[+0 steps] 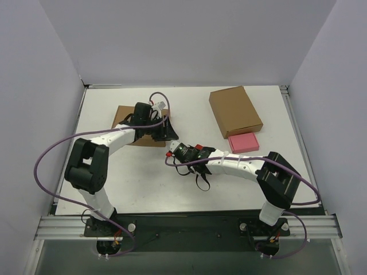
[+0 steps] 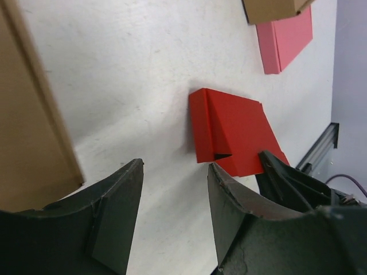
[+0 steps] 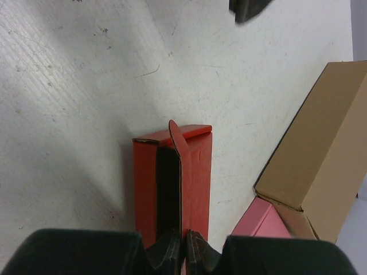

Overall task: Fold the paper box
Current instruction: Close the paper box at the center of the board.

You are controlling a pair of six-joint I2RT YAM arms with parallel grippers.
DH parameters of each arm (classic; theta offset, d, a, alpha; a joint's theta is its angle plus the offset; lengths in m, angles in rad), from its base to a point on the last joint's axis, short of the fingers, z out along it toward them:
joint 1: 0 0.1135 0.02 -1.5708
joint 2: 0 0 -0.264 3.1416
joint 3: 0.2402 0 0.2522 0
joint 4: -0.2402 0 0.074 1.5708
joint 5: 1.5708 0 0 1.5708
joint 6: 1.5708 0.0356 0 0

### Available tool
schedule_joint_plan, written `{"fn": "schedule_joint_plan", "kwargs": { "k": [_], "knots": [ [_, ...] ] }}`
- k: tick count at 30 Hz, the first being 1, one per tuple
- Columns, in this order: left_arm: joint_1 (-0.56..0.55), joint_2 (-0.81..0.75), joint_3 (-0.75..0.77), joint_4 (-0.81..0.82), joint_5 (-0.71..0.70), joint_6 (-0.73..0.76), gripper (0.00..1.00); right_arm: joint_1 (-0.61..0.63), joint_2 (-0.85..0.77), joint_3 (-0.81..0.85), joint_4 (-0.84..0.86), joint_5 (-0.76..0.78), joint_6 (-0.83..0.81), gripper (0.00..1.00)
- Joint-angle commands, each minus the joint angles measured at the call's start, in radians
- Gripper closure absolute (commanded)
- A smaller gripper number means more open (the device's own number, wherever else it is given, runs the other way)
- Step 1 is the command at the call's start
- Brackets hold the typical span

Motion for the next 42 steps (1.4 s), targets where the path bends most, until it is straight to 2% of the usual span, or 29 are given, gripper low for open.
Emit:
{"fn": "schedule_joint_plan", "kwargs": {
  "k": [1, 3, 12, 18, 23, 27, 31, 35, 38, 39, 41, 42],
  "knots": [
    [-0.076, 0.064, 0.083, 0.05, 0.08, -0.076, 0.42, -0.003, -0.025, 0.008, -0.07, -0.042, 0.046, 0.91],
    [-0.113, 0.092, 0.1, 0.039, 0.09, -0.123, 0.41, -0.003, -0.022, 0.008, -0.071, -0.042, 0.053, 0.92],
    [-0.13, 0.195, 0.08, 0.086, 0.156, -0.339, 0.36, -0.003, -0.042, 0.005, -0.07, -0.048, 0.057, 0.92],
    [-0.141, 0.256, 0.093, 0.077, 0.193, -0.385, 0.31, -0.003, -0.042, 0.009, -0.067, -0.048, 0.054, 0.92],
    [-0.153, 0.278, 0.066, 0.186, 0.23, -0.471, 0.28, -0.002, -0.038, 0.008, -0.065, -0.053, 0.059, 0.92],
    [-0.161, 0.293, 0.053, 0.211, 0.235, -0.531, 0.27, -0.003, -0.036, 0.006, -0.061, -0.054, 0.063, 0.92],
    [-0.168, 0.299, -0.015, 0.37, 0.247, -0.669, 0.25, -0.003, -0.031, 0.009, -0.059, -0.056, 0.068, 0.92],
    [-0.195, 0.304, -0.003, 0.39, 0.261, -0.68, 0.25, -0.003, -0.033, 0.008, -0.061, -0.056, 0.066, 0.92],
    [-0.198, 0.304, -0.021, 0.43, 0.264, -0.718, 0.3, -0.003, -0.028, 0.006, -0.061, -0.053, 0.065, 0.92],
    [-0.198, 0.304, -0.027, 0.447, 0.265, -0.732, 0.37, -0.003, -0.027, 0.006, -0.061, -0.053, 0.063, 0.92],
    [-0.198, 0.307, -0.041, 0.485, 0.27, -0.772, 0.45, -0.003, -0.027, 0.006, -0.061, -0.051, 0.066, 0.92],
    [-0.198, 0.308, -0.058, 0.503, 0.27, -0.787, 0.52, -0.003, -0.027, 0.006, -0.061, -0.05, 0.066, 0.92]
  ]
}}
